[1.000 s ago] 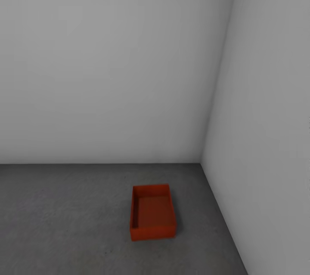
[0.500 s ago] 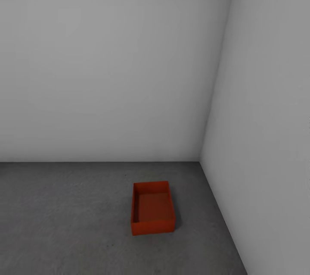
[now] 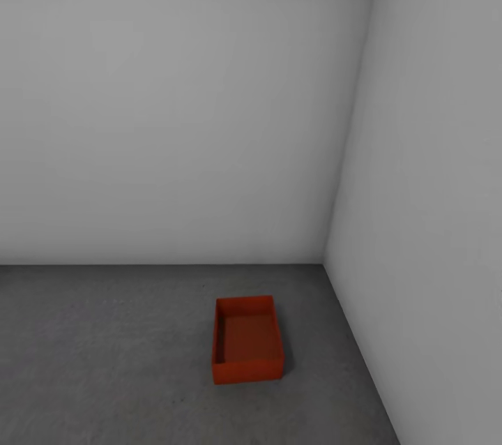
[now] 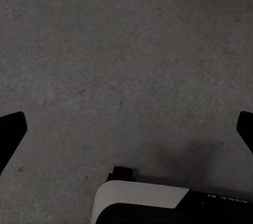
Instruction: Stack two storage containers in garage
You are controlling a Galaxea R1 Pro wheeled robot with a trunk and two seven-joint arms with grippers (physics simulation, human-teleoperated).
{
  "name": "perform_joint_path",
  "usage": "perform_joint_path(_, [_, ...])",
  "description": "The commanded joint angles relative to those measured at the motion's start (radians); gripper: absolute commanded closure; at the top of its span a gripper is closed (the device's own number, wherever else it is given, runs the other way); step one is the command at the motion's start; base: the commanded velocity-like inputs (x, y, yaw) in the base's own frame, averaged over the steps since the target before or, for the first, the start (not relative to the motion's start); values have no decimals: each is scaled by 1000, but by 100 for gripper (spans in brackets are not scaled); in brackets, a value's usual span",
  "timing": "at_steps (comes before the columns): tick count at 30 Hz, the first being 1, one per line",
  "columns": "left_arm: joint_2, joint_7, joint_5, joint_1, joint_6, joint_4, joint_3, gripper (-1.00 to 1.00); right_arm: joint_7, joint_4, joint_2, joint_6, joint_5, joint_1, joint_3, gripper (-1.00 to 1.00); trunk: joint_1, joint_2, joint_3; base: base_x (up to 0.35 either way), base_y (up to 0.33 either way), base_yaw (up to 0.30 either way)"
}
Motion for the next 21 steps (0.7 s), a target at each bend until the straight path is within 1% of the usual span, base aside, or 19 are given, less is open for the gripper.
perform_joint_path(1, [0, 3, -2, -2, -7, 4, 2, -100, -1, 1, 0, -3, 4, -1, 3, -100, 0, -1, -1, 0, 0, 0])
perform_joint_path(10, [0, 3, -2, -2, -7, 4, 2, -100, -1, 1, -1, -3, 4, -1, 3, -100, 0, -1, -1, -15, 0, 0])
perform_joint_path(14, [1, 3, -1, -2, -7, 4, 2, -100, -1, 1, -1, -3, 4, -1, 2, -100, 0, -1, -1, -232, 0, 0])
perform_joint_path(21, [0, 3, -1, -2, -7, 4, 2, -100, -1, 1, -1, -3, 4, -1, 3, -100, 0, -1, -1, -318, 0, 0])
